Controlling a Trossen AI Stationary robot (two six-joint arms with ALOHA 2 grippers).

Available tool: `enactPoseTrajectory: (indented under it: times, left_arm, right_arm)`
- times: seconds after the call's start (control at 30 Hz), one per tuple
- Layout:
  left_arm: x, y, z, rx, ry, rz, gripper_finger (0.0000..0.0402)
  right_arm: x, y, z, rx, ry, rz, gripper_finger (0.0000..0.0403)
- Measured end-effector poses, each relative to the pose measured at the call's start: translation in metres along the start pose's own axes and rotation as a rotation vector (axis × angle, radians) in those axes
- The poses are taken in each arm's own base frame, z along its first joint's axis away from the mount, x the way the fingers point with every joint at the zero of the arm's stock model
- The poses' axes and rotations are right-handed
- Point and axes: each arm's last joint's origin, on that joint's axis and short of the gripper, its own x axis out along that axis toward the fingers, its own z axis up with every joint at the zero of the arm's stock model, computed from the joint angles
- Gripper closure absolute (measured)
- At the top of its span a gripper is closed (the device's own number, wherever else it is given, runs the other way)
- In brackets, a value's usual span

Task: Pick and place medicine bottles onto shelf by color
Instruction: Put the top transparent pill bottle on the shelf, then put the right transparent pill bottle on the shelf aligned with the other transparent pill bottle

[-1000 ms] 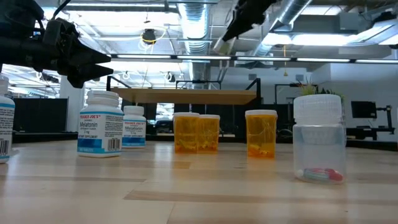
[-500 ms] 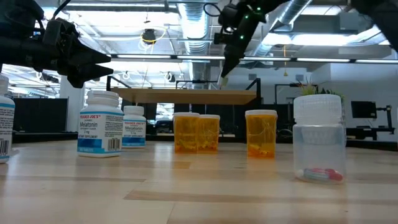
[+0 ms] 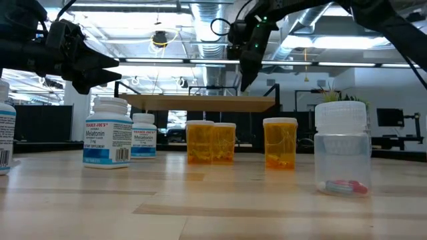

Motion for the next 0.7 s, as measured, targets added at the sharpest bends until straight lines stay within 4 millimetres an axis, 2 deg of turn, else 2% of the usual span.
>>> enactPoseTrajectory:
  times: [0.2, 0.57, 0.7]
  left_arm:
    - [0.0000, 0.0000, 0.0000, 0.000, 0.000, 0.000, 0.0154]
    - [0.0000, 0.0000, 0.0000, 0.000, 0.000, 0.000, 0.0154]
    - [0.0000, 0.0000, 0.0000, 0.000, 0.000, 0.000, 0.0154]
  right_arm:
    - [-0.0031, -0.0012, -0.0033, 0.013, 0.014, 0.005, 0.0248]
    - [-0.0001, -0.0006, -0.0021, 0.010, 0.015, 0.005, 0.0170]
    - [-0.0016, -0.0012, -0.0018, 0.009, 0.006, -0.002, 0.0155]
